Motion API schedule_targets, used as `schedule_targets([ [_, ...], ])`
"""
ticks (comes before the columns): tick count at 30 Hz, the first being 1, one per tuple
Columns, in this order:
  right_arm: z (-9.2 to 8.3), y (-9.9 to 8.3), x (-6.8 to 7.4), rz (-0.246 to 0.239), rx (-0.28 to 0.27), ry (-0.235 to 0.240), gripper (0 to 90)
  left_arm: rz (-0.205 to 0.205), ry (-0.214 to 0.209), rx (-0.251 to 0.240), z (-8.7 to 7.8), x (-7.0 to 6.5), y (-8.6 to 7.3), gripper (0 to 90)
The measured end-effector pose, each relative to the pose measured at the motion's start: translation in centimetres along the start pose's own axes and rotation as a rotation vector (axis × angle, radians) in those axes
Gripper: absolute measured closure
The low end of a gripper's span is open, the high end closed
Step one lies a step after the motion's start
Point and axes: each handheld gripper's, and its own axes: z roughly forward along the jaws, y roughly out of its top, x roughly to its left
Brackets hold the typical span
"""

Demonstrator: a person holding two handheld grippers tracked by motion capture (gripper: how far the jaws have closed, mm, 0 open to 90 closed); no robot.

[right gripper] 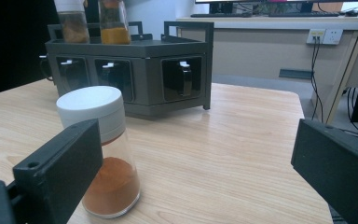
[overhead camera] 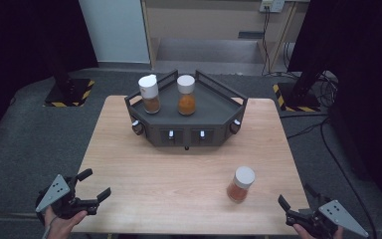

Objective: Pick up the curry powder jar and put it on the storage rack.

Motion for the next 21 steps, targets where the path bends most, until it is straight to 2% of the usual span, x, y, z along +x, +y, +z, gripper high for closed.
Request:
schedule_targets([
  [2, 0.10, 0.01, -0.01, -0.010, 0.009, -0.005, 2.2, 0.004, -0.001, -0.002, -0.01, -0.04, 0.05, 1.4],
  [5, 0.18, -0.02, -0.12, 0.002, 0.014, 0.003, 2.1, 0.005, -0.003, 0.000, 0.02, -0.06, 0.09, 1.4],
  [10, 0.20, -0.11, 0.10, -0.016, 0.018, -0.001, 2.2, 0.013, -0.009, -0.005, 0.01, -0.18, 0.19, 1.4],
  [12, 0.17, -0.18, 0.08, -0.003, 0.019, -0.002, 2.2, 0.016, -0.012, -0.008, -0.01, -0.18, 0.21, 1.4],
  [21, -0.17, -0.21, 0.45, -0.005, 0.029, -0.015, 2.2, 0.000, -0.035, -0.024, 0.64, 0.36, 0.21, 1.5],
])
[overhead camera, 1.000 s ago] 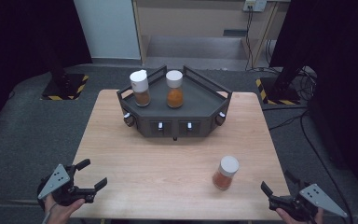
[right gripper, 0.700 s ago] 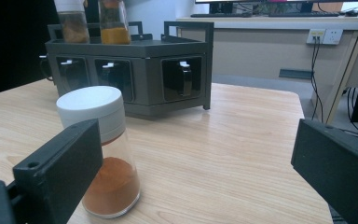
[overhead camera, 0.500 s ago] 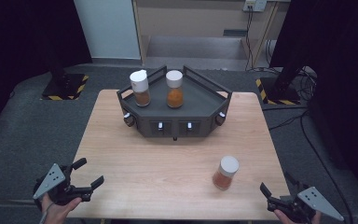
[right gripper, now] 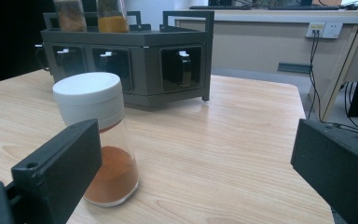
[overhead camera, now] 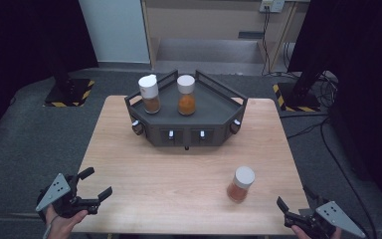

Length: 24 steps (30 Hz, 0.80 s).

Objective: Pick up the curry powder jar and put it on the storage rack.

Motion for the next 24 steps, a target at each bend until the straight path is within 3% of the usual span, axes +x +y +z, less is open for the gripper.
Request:
schedule_targets([
  [8, -0.31, -0.18, 0.04, -0.001, 0.010, -0.011, 2.3, 0.003, -0.020, 0.004, 0.74, 0.38, 0.13, 1.4],
  [24, -0.18, -0.27, -0.02, -0.010, 0.006, 0.008, 2.4, 0.014, -0.022, 0.012, 0.70, 0.15, 0.23, 1.4],
])
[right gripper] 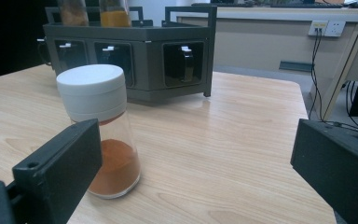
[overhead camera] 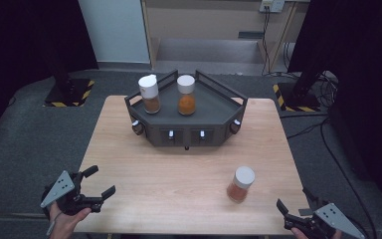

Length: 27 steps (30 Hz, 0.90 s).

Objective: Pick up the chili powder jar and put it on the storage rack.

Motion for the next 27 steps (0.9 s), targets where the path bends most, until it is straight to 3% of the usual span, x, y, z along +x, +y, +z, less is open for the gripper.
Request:
schedule_targets([
  [17, -0.7, 0.7, -0.3, 0.014, -0.030, 0.011, 1.7, 0.007, 0.000, 0.004, -0.2, -0.2, 0.0, 1.4],
  [27, -0.9, 2.5, -1.2, 0.015, -0.030, 0.074, 0.6, 0.005, 0.004, 0.013, -0.2, -0.2, 0.0, 1.3],
])
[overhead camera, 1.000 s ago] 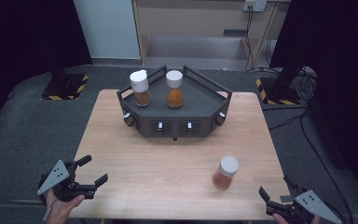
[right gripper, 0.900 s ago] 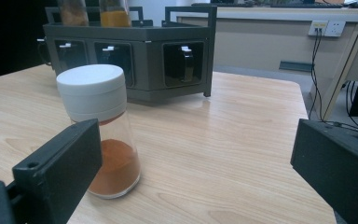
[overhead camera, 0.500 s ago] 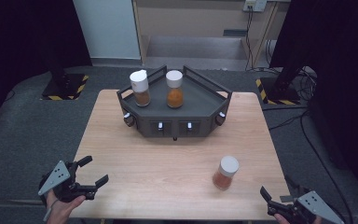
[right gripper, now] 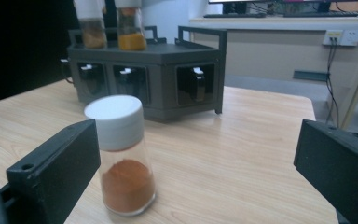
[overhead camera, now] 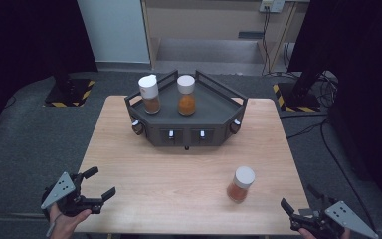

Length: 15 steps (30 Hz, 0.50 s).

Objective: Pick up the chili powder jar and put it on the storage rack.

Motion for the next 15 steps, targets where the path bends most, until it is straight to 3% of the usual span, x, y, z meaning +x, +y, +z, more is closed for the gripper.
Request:
schedule_targets([
  [8, 0.4, 2.9, -1.0, -0.031, 0.024, 0.047, 0.6, 0.001, 0.000, 0.003, 0.0, 0.0, 0.0, 1.3],
  [15, 1.1, 6.0, -2.3, -0.022, 0.068, 0.105, 0.6, -0.003, 0.006, 0.000, -0.1, 0.0, -0.1, 1.1],
])
